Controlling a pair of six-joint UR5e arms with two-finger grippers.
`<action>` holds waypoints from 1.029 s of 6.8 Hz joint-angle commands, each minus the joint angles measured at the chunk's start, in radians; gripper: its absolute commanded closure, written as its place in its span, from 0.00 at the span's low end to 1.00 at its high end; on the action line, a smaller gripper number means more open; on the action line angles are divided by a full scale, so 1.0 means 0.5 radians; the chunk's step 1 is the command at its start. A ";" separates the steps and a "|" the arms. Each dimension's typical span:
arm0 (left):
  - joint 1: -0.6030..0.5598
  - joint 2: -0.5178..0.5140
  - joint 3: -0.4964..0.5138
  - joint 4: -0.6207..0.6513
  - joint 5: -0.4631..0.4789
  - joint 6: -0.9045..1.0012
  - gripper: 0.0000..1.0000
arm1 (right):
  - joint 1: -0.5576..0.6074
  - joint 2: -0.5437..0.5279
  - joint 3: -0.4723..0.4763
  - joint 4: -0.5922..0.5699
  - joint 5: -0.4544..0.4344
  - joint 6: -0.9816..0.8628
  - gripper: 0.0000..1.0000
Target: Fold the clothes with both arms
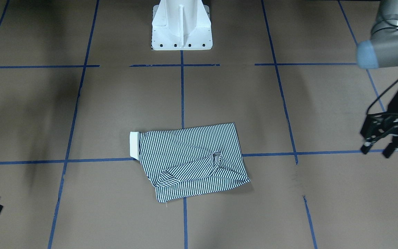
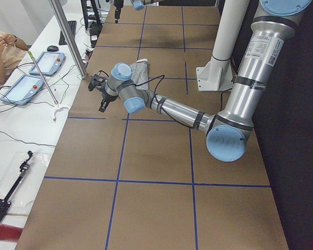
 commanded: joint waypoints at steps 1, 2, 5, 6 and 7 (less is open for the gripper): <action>-0.251 0.179 0.015 0.034 -0.149 0.496 0.33 | 0.126 -0.178 0.018 -0.010 0.059 -0.380 0.00; -0.423 0.216 0.039 0.126 -0.393 0.690 0.33 | 0.181 -0.276 0.018 -0.031 0.095 -0.641 0.00; -0.584 0.290 -0.046 0.722 -0.502 1.065 0.00 | 0.399 -0.405 0.082 -0.467 0.335 -1.212 0.00; -0.611 0.284 -0.068 1.196 -0.496 1.379 0.00 | 0.439 -0.440 0.094 -0.571 0.347 -1.336 0.00; -0.621 0.315 -0.153 1.480 -0.475 1.692 0.00 | 0.464 -0.452 0.101 -0.696 0.402 -1.458 0.00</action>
